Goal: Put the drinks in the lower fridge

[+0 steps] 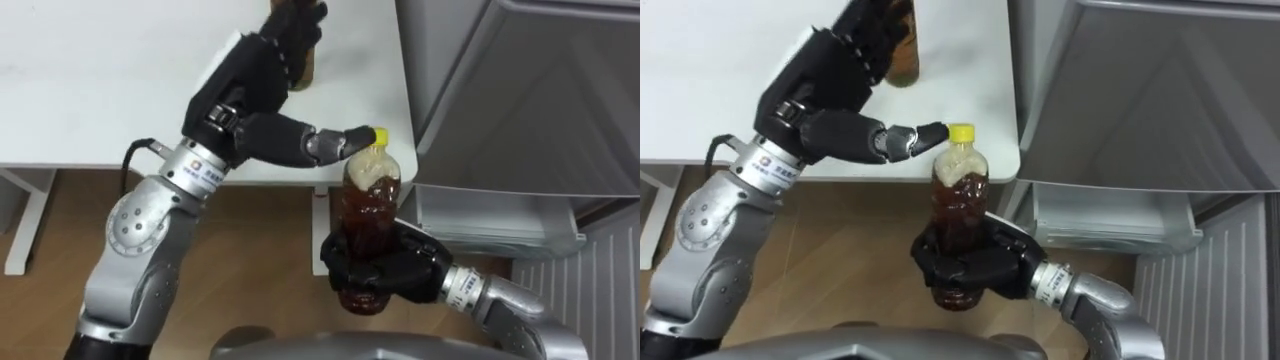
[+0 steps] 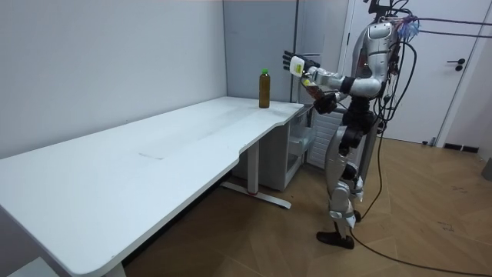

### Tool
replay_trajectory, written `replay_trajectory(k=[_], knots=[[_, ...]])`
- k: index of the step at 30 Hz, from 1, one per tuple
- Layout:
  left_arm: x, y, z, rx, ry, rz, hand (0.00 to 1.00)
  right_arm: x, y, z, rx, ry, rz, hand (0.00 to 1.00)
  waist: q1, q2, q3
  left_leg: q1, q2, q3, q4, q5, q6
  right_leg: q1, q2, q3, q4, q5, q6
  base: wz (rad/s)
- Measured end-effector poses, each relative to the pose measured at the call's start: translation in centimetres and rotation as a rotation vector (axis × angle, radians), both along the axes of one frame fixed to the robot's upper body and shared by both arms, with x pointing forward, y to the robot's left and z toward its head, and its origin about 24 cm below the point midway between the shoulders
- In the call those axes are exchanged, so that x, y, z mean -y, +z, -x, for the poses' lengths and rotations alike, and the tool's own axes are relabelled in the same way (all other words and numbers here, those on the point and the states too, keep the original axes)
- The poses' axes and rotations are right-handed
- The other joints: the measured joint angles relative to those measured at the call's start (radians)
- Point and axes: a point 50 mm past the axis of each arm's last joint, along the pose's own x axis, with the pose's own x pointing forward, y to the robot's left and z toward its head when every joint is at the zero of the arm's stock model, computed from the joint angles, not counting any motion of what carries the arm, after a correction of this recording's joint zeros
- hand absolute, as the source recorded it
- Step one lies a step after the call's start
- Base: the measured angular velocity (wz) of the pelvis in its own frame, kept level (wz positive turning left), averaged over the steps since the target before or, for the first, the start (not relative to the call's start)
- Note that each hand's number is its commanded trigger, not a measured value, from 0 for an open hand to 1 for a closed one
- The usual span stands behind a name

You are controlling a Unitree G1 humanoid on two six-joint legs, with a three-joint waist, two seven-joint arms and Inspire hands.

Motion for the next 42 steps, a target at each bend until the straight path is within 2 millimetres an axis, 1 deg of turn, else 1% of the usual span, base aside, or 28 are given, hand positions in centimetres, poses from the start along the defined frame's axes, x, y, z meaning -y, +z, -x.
replay_trajectory(k=[3, 5, 7, 10, 13, 14, 15, 17, 18, 19, 20, 21, 23, 24, 26, 27, 28, 29, 30, 31, 32, 33, 35, 36, 38, 39, 41, 42], knots=[[-0.3, 1.4, 0.1, 0.064, 0.023, 0.022, 0.0, 0.1, -0.2, 0.3, -0.007, 0.011, 0.037, 1.0, 0.001, 0.001, 0.0004, 0.002, 0.001, -0.001, 0.0, 0.0, 0.0, 0.001, 0.001, 0.0, 0.0, 0.0, 0.0, 0.0], [-0.9, 2.4, -0.2, 0.125, 0.054, 0.03, 0.0, 0.1, -0.3, 0.4, -0.012, 0.01, 0.039, 1.0, 0.002, 0.003, 0.0012, 0.001, 0.001, -0.002, 0.003, 0.0, 0.0, 0.005, 0.001, -0.001, 0.0, 0.0, 0.0, 0.0], [-1.4, 3.1, -0.4, 0.164, 0.085, 0.033, 0.0, 0.2, -0.4, 0.6, -0.016, 0.01, 0.045, 1.0, 0.006, 0.005, -0.0003, 0.002, 0.001, -0.002, 0.003, 0.0, 0.0, 0.005, 0.001, 0.0, 0.0, 0.0, 0.0, 0.0], [-2.5, 4.7, 0.1, 0.24, 0.147, 0.034, 0.0, 0.4, -0.5, 0.9, -0.023, 0.002, 0.056, 1.0, 0.013, 0.005, -0.0007, 0.01, 0.001, -0.001, 0.002, 0.0, 0.0, 0.012, 0.001, 0.0, 0.0, 0.0, 0.0, 0.0], [-3.5, 6.7, 0.9, 0.349, 0.225, 0.053, 0.0, 1.3, -0.7, 1.5, -0.038, -0.043, 0.086, 1.0, 0.042, 0.009, -0.0024, 0.025, 0.001, 0.003, -0.011, 0.0, 0.0, 0.014, 0.001, 0.001, -0.001, 0.0, 0.0, -0.07], [-4.2, 7.6, 1.3, 0.401, 0.271, 0.063, 0.0, 1.8, -0.8, 2.0, -0.048, -0.068, 0.096, 1.0, 0.062, 0.013, -0.0039, 0.035, 0.001, 0.01, -0.016, 0.0, -0.001, 0.016, 0.001, 0.001, -0.001, 0.0, 0.0, -0.09], [-4.6, 7.9, 1.5, 0.423, 0.302, 0.067, 0.0, 2.1, -0.9, 2.2, -0.056, -0.08, 0.101, 1.0, 0.065, 0.015, -0.006, 0.039, 0.002, 0.01, -0.017, 0.0, -0.001, 0.02, 0.001, 0.0, -0.002, 0.0, 0.0, -0.08], [-6.2, 8.7, 2.0, 0.479, 0.449, 0.08, 0.0, 2.8, -1.2, 3.2, -0.083, -0.12, 0.126, 1.0, 0.088, 0.028, -0.0121, 0.062, 0.001, 0.011, -0.027, 0.0, -0.001, 0.039, 0.001, -0.001, -0.004, 0.0, 0.0, 0.0], [-6.7, 8.9, 2.2, 0.487, 0.489, 0.08, 0.0, 3.0, -1.2, 3.4, -0.088, -0.13, 0.129, 1.0, 0.09, 0.032, -0.0133, 0.068, 0.0, 0.011, -0.03, 0.0, -0.001, 0.043, 0.001, -0.003, -0.004, 0.0, 0.0, 0.0], [-7.6, 9.2, 2.6, 0.511, 0.577, 0.075, 0.0, 3.3, -1.3, 4.0, -0.094, -0.148, 0.135, 1.0, 0.104, 0.038, -0.012, 0.074, 0.0, 0.01, -0.03, 0.0, -0.001, 0.055, 0.001, -0.006, -0.007, 0.0, 0.0, 0.0], [-8.4, 9.6, 3.0, 0.545, 0.666, 0.054, 0.0, 3.5, -1.3, 4.4, -0.1, -0.164, 0.14, 1.0, 0.112, 0.04, -0.013, 0.077, 0.0, 0.01, -0.03, -0.001, -0.002, 0.059, 0.001, -0.007, -0.014, 0.0, 0.0, 0.0], [-8.8, 9.7, 3.2, 0.563, 0.714, 0.039, 0.0, 3.7, -1.4, 4.6, -0.103, -0.172, 0.143, 1.0, 0.113, 0.04, -0.0125, 0.078, 0.0, 0.01, -0.03, -0.001, -0.002, 0.062, 0.001, -0.007, -0.018, 0.0, 0.0, 0.0], [-10.4, 10.2, 4.2, 0.622, 0.898, -0.012, 0.0, 4.2, -1.5, 5.1, -0.109, -0.203, 0.17, 1.0, 0.12, 0.047, -0.0109, 0.087, 0.0, 0.003, -0.031, -0.001, -0.002, 0.075, 0.002, -0.014, -0.018, 0.0, 0.0, 0.06], [-10.8, 10.4, 4.4, 0.637, 0.938, -0.016, 0.0, 4.4, -1.5, 5.1, -0.11, -0.212, 0.174, 1.0, 0.123, 0.046, -0.0116, 0.087, 0.0, 0.002, -0.033, -0.001, -0.002, 0.076, 0.002, -0.014, -0.018, 0.0, 0.0, 0.0], [-12.1, 10.9, 5.5, 0.69, 1.084, 0.003, 0.0, 4.9, -1.5, 5.2, -0.112, -0.239, 0.19, 1.0, 0.13, 0.049, -0.0113, 0.086, 0.0, 0.001, -0.031, -0.001, -0.003, 0.076, 0.003, -0.015, -0.02, 0.0, 0.0, 0.0], [-12.5, 10.9, 5.7, 0.698, 1.117, 0.012, 0.0, 5.1, -1.5, 5.3, -0.116, -0.248, 0.195, 1.0, 0.133, 0.05, -0.0116, 0.086, 0.0, -0.001, -0.03, -0.001, -0.003, 0.078, 0.003, -0.016, -0.02, 0.0, 0.0, 0.05], [-13.3, 10.8, 6.3, 0.704, 1.189, 0.023, 0.0, 5.5, -1.5, 5.6, -0.124, -0.266, 0.207, 1.0, 0.137, 0.046, -0.0111, 0.088, -0.001, -0.003, -0.03, -0.001, -0.003, 0.085, 0.003, -0.023, -0.022, 0.0, 0.0, 0.05], [-14.3, 10.3, 6.9, 0.69, 1.278, -0.002, 0.0, 5.8, -1.6, 6.0, -0.135, -0.282, 0.218, 1.0, 0.139, 0.051, -0.0155, 0.092, -0.001, -0.003, -0.031, -0.001, -0.003, 0.087, 0.003, -0.025, -0.024, 0.0, 0.0, 0.04], [-14.8, 10.0, 7.3, 0.677, 1.321, -0.011, 0.0, 6.0, -1.6, 6.3, -0.141, -0.291, 0.224, 1.0, 0.142, 0.05, -0.0176, 0.093, -0.001, -0.004, -0.031, -0.001, -0.003, 0.089, 0.003, -0.026, -0.026, 0.0, 0.0, 0.0], [-15.7, 9.5, 7.9, 0.651, 1.406, -0.025, 0.0, 6.3, -1.6, 6.7, -0.154, -0.31, 0.236, 1.0, 0.146, 0.052, -0.0232, 0.095, -0.002, -0.004, -0.031, -0.001, -0.003, 0.091, 0.003, -0.031, -0.031, 0.0, 0.0, 0.0], [-16.4, 9.0, 8.5, 0.624, 1.479, -0.019, 0.0, 6.6, -1.7, 7.1, -0.168, -0.33, 0.252, 1.0, 0.152, 0.049, -0.0255, 0.097, -0.002, -0.003, -0.032, 0.0, -0.004, 0.093, 0.003, -0.033, -0.033, 0.0, 0.0, 0.0], [-16.8, 8.8, 8.7, 0.613, 1.512, -0.015, 0.0, 6.7, -1.7, 7.3, -0.173, -0.338, 0.261, 1.0, 0.155, 0.051, -0.0269, 0.099, -0.001, -0.004, -0.033, 0.0, -0.004, 0.095, 0.003, -0.034, -0.033, 0.0, 0.0, 0.0], [-18.3, 7.5, 9.0, 0.547, 1.629, 0.017, 0.0, 7.0, -1.8, 7.6, -0.193, -0.36, 0.289, 1.0, 0.163, 0.047, -0.0251, 0.106, -0.001, -0.008, -0.032, 0.0, -0.005, 0.107, 0.003, -0.044, -0.035, 0.0, 0.0, 0.06], [-18.7, 7.1, 9.1, 0.522, 1.658, 0.025, 0.0, 7.0, -1.8, 7.6, -0.195, -0.367, 0.294, 1.0, 0.166, 0.043, -0.0227, 0.106, -0.001, -0.008, -0.032, 0.0, -0.005, 0.108, 0.002, -0.047, -0.035, -0.001, -0.001, 0.0], [-20.3, 4.9, 10.0, 0.387, 1.764, 0.053, 0.0, 7.2, -1.9, 7.5, -0.201, -0.403, 0.305, 1.0, 0.167, 0.042, -0.0218, 0.106, -0.004, -0.007, -0.03, 0.0, -0.005, 0.107, 0.001, -0.048, -0.037, -0.005, -0.008, 0.0], [-20.7, 4.3, 10.1, 0.346, 1.784, 0.063, 0.0, 7.2, -1.9, 7.6, -0.207, -0.417, 0.304, 1.0, 0.166, 0.042, -0.0222, 0.105, -0.004, -0.007, -0.03, 0.0, -0.005, 0.107, 0.0, -0.049, -0.037, -0.005, -0.009, 0.0], [-22.1, 1.7, 11.0, 0.177, 1.871, 0.085, 0.0, 7.3, -2.0, 7.6, -0.232, -0.458, 0.302, 1.0, 0.167, 0.038, -0.0216, 0.107, -0.004, -0.006, -0.031, 0.001, -0.006, 0.106, -0.001, -0.052, -0.039, -0.009, -0.012, 0.0], [-22.4, 1.0, 11.4, 0.133, 1.89, 0.088, 0.0, 7.4, -2.0, 7.6, -0.236, -0.469, 0.301, 1.0, 0.168, 0.038, -0.0216, 0.108, -0.004, -0.005, -0.032, 0.001, -0.006, 0.106, -0.001, -0.051, -0.039, -0.009, -0.013, -0.05]])
